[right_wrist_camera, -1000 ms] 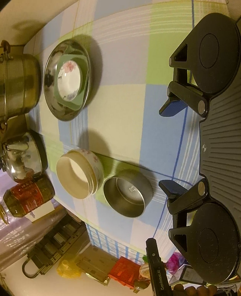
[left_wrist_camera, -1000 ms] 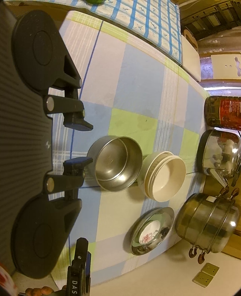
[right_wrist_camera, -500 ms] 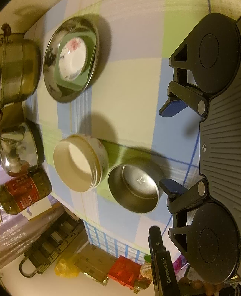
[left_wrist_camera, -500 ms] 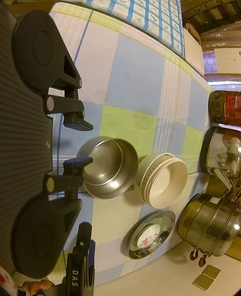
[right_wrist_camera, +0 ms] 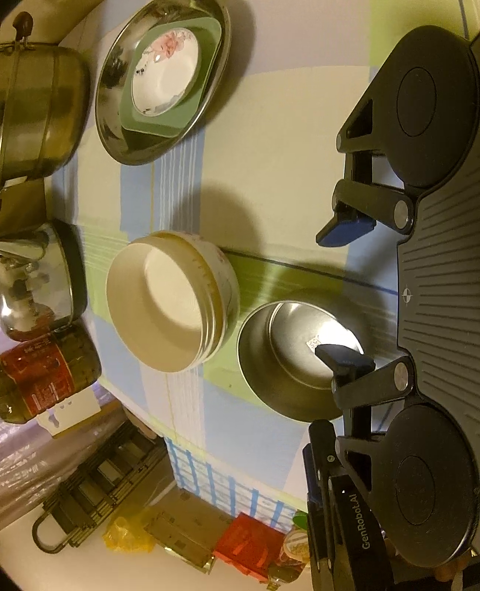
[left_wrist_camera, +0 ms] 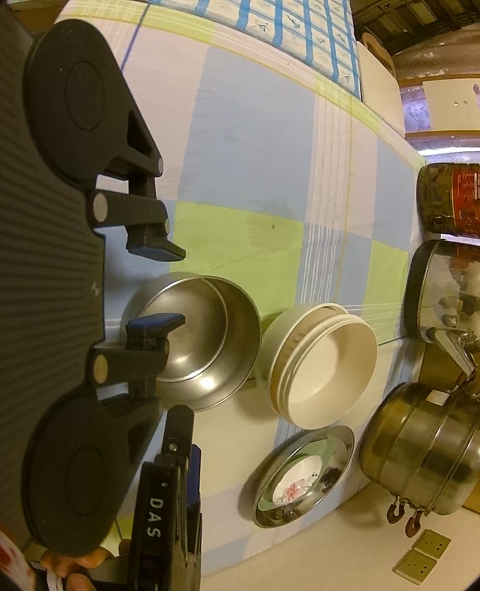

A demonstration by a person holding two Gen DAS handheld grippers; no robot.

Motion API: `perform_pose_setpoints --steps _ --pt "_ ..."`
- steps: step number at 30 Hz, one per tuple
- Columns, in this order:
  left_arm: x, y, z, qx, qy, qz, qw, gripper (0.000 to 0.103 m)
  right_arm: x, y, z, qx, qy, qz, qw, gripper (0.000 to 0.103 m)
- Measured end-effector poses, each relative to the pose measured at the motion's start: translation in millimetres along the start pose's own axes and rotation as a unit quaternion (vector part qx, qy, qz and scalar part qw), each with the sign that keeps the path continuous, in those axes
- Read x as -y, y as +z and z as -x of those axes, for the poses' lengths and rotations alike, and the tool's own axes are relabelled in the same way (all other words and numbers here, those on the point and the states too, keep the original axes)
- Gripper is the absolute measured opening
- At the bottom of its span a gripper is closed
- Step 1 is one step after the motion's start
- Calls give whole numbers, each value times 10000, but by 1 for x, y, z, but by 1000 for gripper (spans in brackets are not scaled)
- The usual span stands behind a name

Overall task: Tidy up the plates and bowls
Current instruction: 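Move both grippers toward the small steel bowl, then close both grippers on the rim of the steel bowl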

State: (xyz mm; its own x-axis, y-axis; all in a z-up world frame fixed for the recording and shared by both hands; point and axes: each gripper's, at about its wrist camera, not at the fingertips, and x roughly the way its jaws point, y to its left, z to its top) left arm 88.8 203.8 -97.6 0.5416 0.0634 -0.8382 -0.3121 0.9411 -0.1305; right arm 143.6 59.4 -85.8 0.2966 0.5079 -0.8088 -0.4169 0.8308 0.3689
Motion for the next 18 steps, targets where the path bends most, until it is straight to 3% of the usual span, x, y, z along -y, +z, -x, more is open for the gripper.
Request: perform_pose_setpoints --steps 9,18 --pt "0 6 -18 -133 10 -184 9997 27 -6 5 -15 -46 -20 -1 10000 49" --pt "-1 10 -27 -160 61 -263 9995 25 -9 5 -25 -92 -79 -11 9999 30"
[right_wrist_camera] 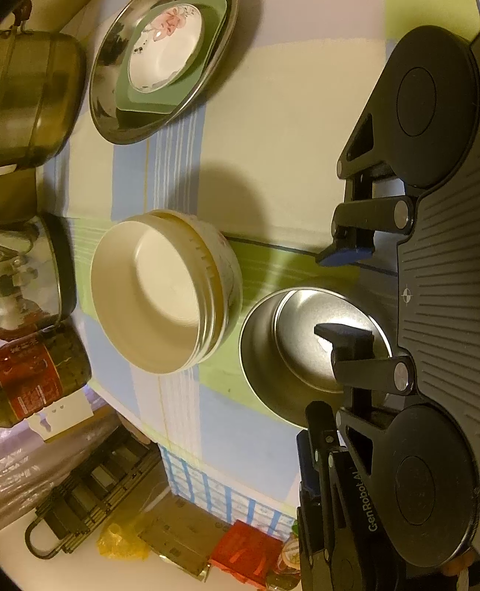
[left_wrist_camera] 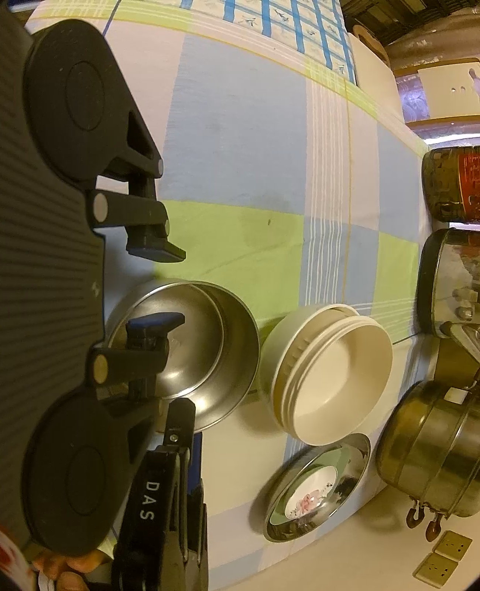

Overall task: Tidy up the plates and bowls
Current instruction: 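Close both grippers on the rim of the steel bowl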

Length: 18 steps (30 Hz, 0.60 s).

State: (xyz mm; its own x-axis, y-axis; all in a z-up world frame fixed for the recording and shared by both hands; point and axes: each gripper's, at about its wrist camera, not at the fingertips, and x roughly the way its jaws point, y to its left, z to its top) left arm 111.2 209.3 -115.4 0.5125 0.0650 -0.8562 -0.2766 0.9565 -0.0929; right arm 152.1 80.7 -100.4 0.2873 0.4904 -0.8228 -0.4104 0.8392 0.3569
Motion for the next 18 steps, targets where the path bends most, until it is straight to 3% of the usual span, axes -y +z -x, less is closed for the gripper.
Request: perform_pose_setpoints --steps 7,18 --pt "-2 -1 -3 -14 -29 -43 10000 9 0 -2 0 75 -8 53 10000 11" --pt "-1 -5 6 56 -55 13 10000 6 -1 -4 8 130 91 90 9998 9"
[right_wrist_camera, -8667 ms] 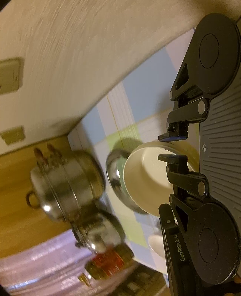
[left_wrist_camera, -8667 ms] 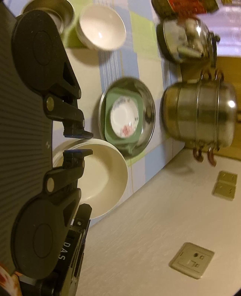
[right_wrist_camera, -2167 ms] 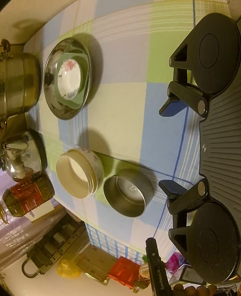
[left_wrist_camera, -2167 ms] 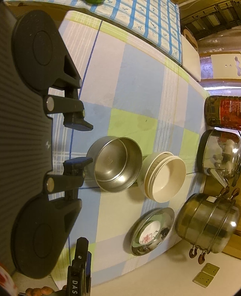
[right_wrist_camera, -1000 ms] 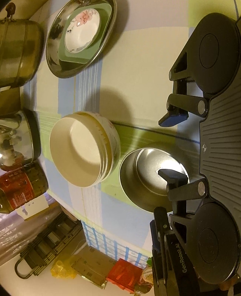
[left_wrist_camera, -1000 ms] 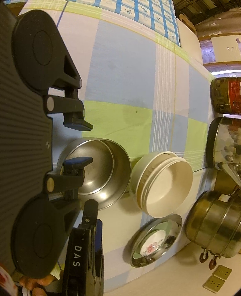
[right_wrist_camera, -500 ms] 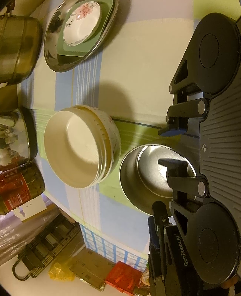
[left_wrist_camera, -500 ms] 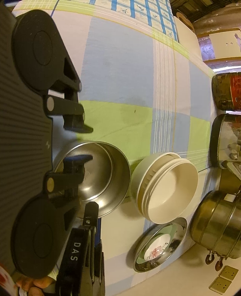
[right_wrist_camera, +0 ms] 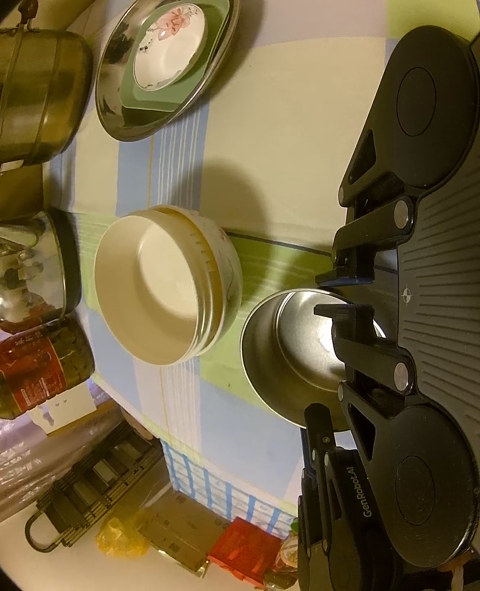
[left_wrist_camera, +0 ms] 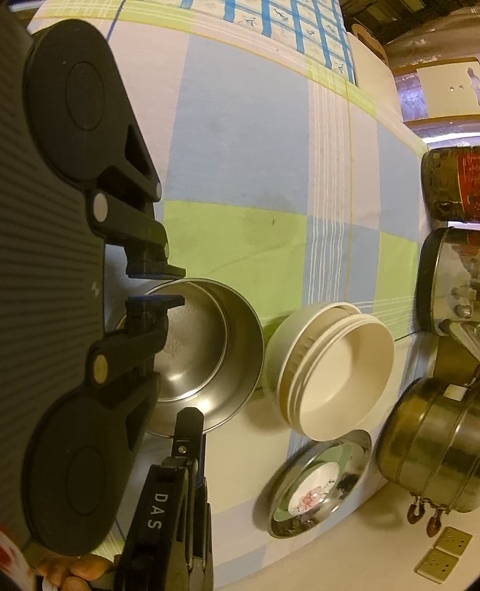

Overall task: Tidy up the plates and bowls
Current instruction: 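Close both grippers on the rim of the steel bowl, then lift the steel bowl with both grippers and lower it into the cream bowl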

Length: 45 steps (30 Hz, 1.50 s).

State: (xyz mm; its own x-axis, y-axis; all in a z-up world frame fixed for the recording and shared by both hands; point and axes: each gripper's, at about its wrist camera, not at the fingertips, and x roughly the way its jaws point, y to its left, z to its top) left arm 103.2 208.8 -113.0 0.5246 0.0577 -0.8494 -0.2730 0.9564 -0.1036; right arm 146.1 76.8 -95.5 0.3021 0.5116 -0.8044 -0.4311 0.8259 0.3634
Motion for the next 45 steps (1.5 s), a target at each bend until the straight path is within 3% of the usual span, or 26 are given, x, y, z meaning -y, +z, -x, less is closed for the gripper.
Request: perform_pose_setpoints --steps 20,33,45 --pt "17 17 75 610 -243 121 9978 6 -7 14 68 255 313 -29 9992 9" --pt "30 69 69 1032 -373 33 9940 6 9 62 84 841 350 -278 9955 10" --pt "39 101 48 1110 -382 -61 9931 6 30 90 75 969 302 -456 9938 9"
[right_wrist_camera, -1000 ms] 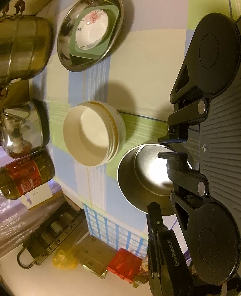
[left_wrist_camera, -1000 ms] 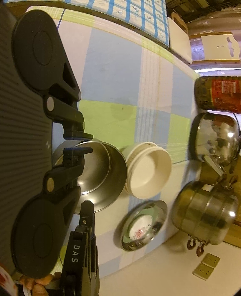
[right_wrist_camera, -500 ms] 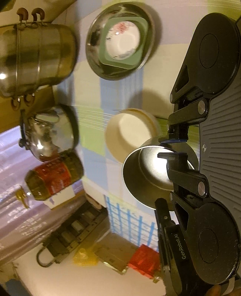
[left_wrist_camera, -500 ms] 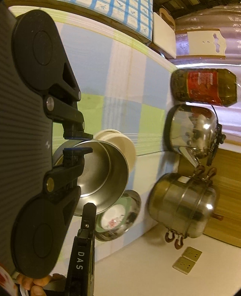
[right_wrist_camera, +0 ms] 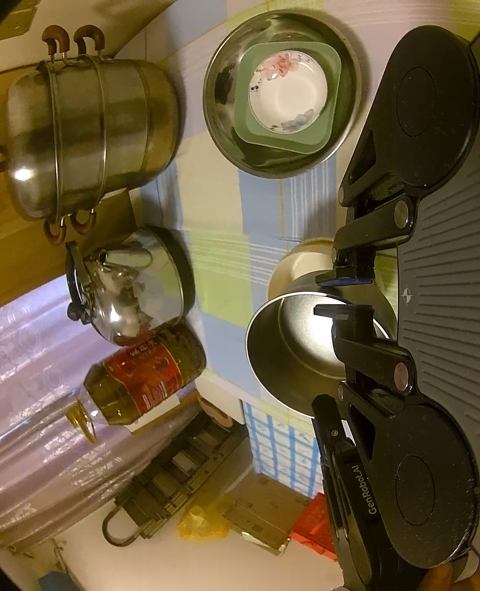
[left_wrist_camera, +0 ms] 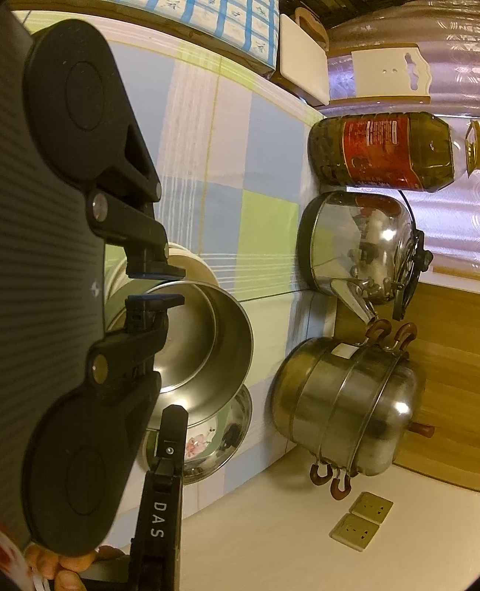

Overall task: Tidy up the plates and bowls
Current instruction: 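Lift the steel bowl with both grippers and lower it into the cream bowl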

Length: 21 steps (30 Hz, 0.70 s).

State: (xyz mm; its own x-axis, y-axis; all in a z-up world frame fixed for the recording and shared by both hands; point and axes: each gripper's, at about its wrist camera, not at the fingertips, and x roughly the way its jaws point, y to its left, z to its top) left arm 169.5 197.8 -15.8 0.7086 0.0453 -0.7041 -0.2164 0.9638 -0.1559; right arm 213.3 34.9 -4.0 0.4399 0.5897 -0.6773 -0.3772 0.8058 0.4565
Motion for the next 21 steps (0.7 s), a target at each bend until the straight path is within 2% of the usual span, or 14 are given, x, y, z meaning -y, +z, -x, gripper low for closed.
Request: perform_pose_setpoints --steps 9,21 --pt "-4 9 -23 -71 74 41 9999 6 8 12 -19 -8 -49 -30 10000 9" --pt "-9 9 -42 -176 94 82 9998 6 17 9 -39 -111 -99 -108 9998 9"
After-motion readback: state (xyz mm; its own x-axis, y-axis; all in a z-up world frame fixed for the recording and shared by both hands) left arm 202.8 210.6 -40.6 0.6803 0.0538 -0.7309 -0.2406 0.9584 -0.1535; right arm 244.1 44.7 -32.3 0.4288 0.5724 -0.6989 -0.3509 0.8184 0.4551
